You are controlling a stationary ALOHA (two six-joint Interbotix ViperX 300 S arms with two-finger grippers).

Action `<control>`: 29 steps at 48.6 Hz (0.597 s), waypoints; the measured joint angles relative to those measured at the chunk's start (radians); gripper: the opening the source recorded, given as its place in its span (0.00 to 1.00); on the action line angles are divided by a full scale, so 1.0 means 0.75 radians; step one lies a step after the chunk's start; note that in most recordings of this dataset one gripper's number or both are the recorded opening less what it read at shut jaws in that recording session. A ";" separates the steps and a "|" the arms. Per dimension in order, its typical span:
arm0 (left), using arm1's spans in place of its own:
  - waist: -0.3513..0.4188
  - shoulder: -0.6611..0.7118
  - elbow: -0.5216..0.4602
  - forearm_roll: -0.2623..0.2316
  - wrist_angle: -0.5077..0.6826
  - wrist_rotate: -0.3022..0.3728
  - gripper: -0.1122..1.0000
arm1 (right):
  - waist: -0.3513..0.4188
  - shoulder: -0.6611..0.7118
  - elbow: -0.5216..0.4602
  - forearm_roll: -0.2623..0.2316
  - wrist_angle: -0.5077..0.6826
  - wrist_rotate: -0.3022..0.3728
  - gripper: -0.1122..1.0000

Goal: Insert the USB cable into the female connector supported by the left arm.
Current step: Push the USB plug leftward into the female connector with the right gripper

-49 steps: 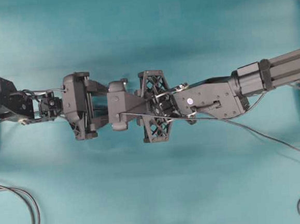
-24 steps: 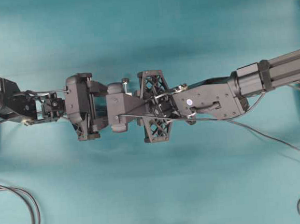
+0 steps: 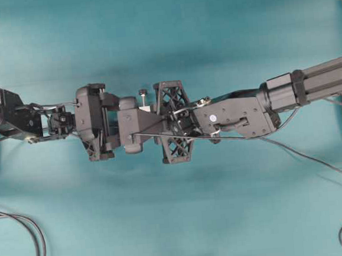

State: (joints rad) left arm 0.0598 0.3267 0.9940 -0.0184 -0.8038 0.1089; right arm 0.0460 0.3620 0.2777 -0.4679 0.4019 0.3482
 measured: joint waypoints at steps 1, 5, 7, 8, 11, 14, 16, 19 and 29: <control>0.000 0.000 -0.002 0.002 0.004 0.000 0.79 | 0.000 0.000 0.000 0.000 0.000 -0.004 0.29; -0.002 0.000 -0.002 0.000 0.008 0.000 0.79 | 0.002 0.002 -0.004 0.000 0.008 -0.031 0.29; -0.002 0.000 -0.004 0.000 0.008 0.000 0.79 | 0.002 0.002 -0.004 0.002 0.012 -0.045 0.29; -0.002 -0.002 -0.004 0.000 0.010 0.000 0.79 | 0.006 0.002 -0.006 0.000 0.012 -0.049 0.29; -0.004 -0.002 -0.004 0.000 0.010 0.000 0.79 | 0.006 0.004 -0.008 0.002 0.016 -0.055 0.29; -0.004 -0.002 -0.004 0.000 0.010 0.000 0.79 | 0.006 0.004 -0.006 0.002 0.016 -0.055 0.29; -0.002 -0.002 -0.004 0.000 0.012 0.000 0.79 | 0.006 0.004 -0.008 0.002 0.018 -0.055 0.29; -0.004 -0.002 -0.004 0.000 0.010 0.000 0.79 | 0.006 0.002 -0.006 0.002 0.016 -0.053 0.29; -0.002 -0.012 -0.004 0.000 0.018 0.000 0.79 | 0.008 0.004 -0.006 0.002 0.016 -0.047 0.29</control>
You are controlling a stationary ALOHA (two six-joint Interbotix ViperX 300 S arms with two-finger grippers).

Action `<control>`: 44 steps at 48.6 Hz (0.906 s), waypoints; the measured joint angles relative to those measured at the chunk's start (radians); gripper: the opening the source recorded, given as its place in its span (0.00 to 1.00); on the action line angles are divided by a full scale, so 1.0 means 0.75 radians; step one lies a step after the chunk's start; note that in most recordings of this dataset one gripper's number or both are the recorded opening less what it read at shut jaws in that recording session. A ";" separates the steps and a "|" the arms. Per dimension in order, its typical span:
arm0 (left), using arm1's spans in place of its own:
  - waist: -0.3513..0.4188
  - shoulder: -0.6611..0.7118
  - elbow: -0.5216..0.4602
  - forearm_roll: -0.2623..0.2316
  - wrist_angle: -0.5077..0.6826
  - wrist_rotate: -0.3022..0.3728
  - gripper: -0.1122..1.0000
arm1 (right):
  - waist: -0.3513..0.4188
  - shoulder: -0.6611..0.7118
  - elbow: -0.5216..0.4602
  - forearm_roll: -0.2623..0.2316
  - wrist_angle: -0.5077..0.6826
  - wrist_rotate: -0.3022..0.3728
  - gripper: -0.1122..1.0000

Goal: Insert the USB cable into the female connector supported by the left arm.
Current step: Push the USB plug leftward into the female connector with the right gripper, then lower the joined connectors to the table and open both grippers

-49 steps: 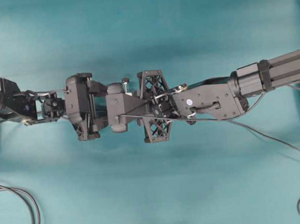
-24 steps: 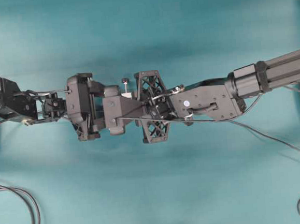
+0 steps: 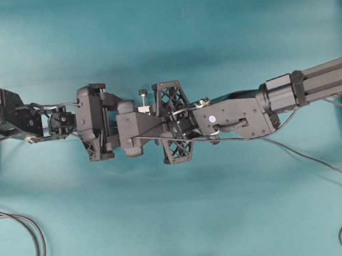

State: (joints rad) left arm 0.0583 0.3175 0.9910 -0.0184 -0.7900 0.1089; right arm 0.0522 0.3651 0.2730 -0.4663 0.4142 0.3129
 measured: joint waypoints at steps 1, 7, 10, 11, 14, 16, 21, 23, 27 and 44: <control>-0.002 -0.002 0.000 0.000 0.002 0.000 0.79 | 0.000 -0.002 -0.002 -0.002 0.000 0.000 0.29; 0.000 -0.008 0.000 0.000 0.008 0.000 0.79 | 0.004 0.000 0.000 0.000 0.000 -0.002 0.29; -0.002 -0.016 0.000 0.000 -0.002 0.000 0.79 | 0.004 0.000 -0.002 0.000 0.002 -0.002 0.29; -0.002 -0.016 0.000 0.000 -0.008 0.000 0.79 | 0.004 -0.002 -0.002 -0.002 0.000 0.000 0.29; -0.004 -0.016 0.008 0.000 -0.039 0.000 0.79 | 0.004 0.000 -0.002 -0.002 0.002 0.004 0.36; -0.010 -0.018 0.016 0.000 -0.059 0.002 0.79 | 0.004 -0.002 -0.002 -0.002 0.004 0.008 0.45; -0.045 -0.053 0.049 0.000 -0.080 0.002 0.79 | 0.029 -0.004 -0.004 -0.002 0.027 0.012 0.68; -0.059 -0.080 0.065 0.000 -0.084 0.000 0.79 | 0.033 -0.006 -0.002 -0.004 0.041 0.016 0.75; -0.090 -0.131 0.106 0.000 -0.084 0.002 0.79 | 0.027 -0.033 0.025 -0.004 0.065 0.022 0.76; -0.094 -0.272 0.223 0.002 0.004 0.002 0.79 | 0.022 -0.237 0.268 -0.006 0.065 0.092 0.75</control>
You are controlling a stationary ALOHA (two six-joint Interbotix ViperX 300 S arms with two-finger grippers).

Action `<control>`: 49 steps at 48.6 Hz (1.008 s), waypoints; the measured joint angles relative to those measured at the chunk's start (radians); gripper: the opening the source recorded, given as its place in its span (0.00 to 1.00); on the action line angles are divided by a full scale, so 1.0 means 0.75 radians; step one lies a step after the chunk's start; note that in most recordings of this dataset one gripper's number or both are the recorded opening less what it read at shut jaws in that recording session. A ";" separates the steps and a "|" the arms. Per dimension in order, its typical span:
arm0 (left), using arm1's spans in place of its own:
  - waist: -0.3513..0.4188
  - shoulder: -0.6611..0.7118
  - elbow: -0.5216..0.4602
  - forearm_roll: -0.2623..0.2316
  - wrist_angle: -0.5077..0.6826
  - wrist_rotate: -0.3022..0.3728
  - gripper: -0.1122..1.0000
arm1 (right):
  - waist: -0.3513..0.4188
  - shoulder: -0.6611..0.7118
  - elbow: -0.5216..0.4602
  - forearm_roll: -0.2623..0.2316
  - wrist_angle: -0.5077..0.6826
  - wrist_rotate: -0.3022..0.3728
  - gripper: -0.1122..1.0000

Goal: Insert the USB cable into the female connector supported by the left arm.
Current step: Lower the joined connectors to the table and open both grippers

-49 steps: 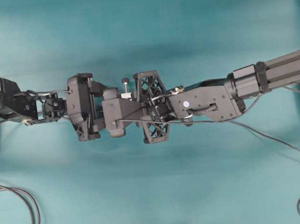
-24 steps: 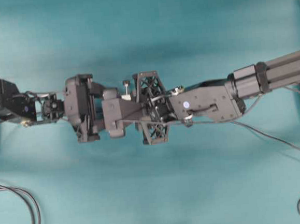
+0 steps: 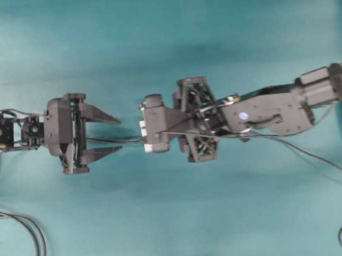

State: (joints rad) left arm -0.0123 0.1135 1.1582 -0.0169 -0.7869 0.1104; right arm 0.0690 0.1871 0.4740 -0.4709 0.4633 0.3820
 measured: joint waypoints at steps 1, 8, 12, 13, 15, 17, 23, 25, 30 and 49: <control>-0.002 -0.004 0.004 0.000 0.010 0.000 0.79 | 0.000 -0.014 0.014 0.000 0.000 0.010 0.75; 0.002 -0.041 0.043 0.000 0.070 0.000 0.79 | 0.000 -0.121 0.115 0.000 -0.016 0.074 0.75; 0.006 -0.082 0.070 -0.008 0.086 0.000 0.79 | 0.000 -0.184 0.170 0.000 -0.059 0.100 0.75; 0.008 -0.092 0.074 -0.012 0.086 0.000 0.79 | 0.000 -0.200 0.182 0.000 -0.074 0.104 0.75; 0.016 -0.119 0.084 -0.020 0.094 -0.002 0.79 | 0.000 -0.233 0.207 0.000 -0.098 0.115 0.75; 0.027 -0.145 0.094 -0.025 0.106 -0.002 0.79 | 0.000 -0.264 0.239 0.000 -0.127 0.123 0.74; 0.055 -0.243 0.117 -0.033 0.166 -0.004 0.79 | -0.006 -0.348 0.311 0.000 -0.170 0.147 0.74; 0.061 -0.280 0.121 -0.033 0.194 -0.004 0.79 | -0.010 -0.368 0.329 0.000 -0.174 0.157 0.74; 0.067 -0.389 0.125 -0.033 0.272 -0.004 0.79 | -0.033 -0.430 0.366 0.000 -0.176 0.180 0.74; 0.072 -0.941 0.174 -0.033 0.567 -0.004 0.79 | -0.164 -0.749 0.513 -0.002 -0.274 0.186 0.73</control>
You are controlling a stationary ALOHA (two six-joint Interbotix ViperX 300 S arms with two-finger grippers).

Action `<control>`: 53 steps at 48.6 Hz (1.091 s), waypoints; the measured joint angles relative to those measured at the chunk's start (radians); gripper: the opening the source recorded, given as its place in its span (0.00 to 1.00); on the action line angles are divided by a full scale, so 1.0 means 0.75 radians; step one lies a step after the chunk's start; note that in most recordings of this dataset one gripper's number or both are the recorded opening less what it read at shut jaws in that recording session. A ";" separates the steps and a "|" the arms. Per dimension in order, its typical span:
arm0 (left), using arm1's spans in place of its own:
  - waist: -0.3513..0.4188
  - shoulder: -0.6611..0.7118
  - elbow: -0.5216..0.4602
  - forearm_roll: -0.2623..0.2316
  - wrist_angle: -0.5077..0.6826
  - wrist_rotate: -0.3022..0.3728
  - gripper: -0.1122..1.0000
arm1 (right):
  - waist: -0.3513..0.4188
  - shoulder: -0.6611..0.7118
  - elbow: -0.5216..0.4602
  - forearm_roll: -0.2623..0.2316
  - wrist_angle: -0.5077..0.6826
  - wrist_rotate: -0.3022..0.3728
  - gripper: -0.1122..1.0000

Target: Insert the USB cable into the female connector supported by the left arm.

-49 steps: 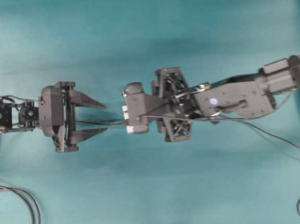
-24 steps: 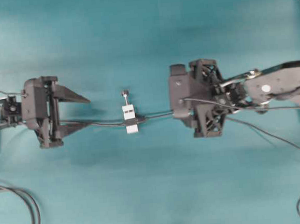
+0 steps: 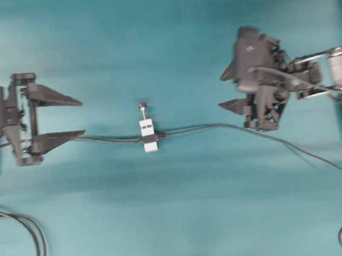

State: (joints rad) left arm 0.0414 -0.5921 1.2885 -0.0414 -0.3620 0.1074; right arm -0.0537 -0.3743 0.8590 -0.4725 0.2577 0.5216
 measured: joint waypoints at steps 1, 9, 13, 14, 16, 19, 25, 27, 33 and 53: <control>0.002 -0.029 0.002 0.000 0.029 0.000 0.79 | -0.010 -0.020 0.014 0.000 -0.025 0.000 0.73; 0.018 -0.237 0.002 0.000 0.256 0.000 0.79 | -0.082 -0.200 0.174 0.000 -0.274 0.000 0.72; 0.035 -0.333 0.002 0.000 0.348 0.000 0.79 | -0.110 -0.292 0.280 0.000 -0.438 -0.002 0.72; 0.037 -0.352 0.002 0.000 0.364 0.000 0.79 | -0.117 -0.317 0.305 0.000 -0.477 -0.002 0.72; 0.037 -0.395 0.004 0.000 0.385 0.000 0.79 | -0.127 -0.372 0.352 0.000 -0.546 -0.004 0.72; 0.037 -0.458 0.004 -0.002 0.391 0.000 0.79 | -0.131 -0.454 0.413 0.000 -0.612 -0.004 0.72; 0.022 -0.546 0.004 0.000 0.374 0.000 0.79 | -0.131 -0.650 0.515 0.000 -0.638 0.018 0.72; 0.014 -0.571 0.004 -0.002 0.352 -0.002 0.79 | -0.127 -0.702 0.540 0.000 -0.642 0.022 0.72; -0.010 -0.612 0.022 -0.002 0.221 -0.033 0.79 | -0.096 -0.857 0.614 0.000 -0.644 0.053 0.72; -0.031 -0.640 0.188 0.000 -0.342 -0.061 0.79 | 0.002 -1.094 0.747 0.000 -0.456 0.168 0.71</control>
State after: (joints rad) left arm 0.0184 -1.0723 1.4297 -0.0414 -0.6182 0.0614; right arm -0.0522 -1.1950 1.4189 -0.4725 -0.0844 0.6473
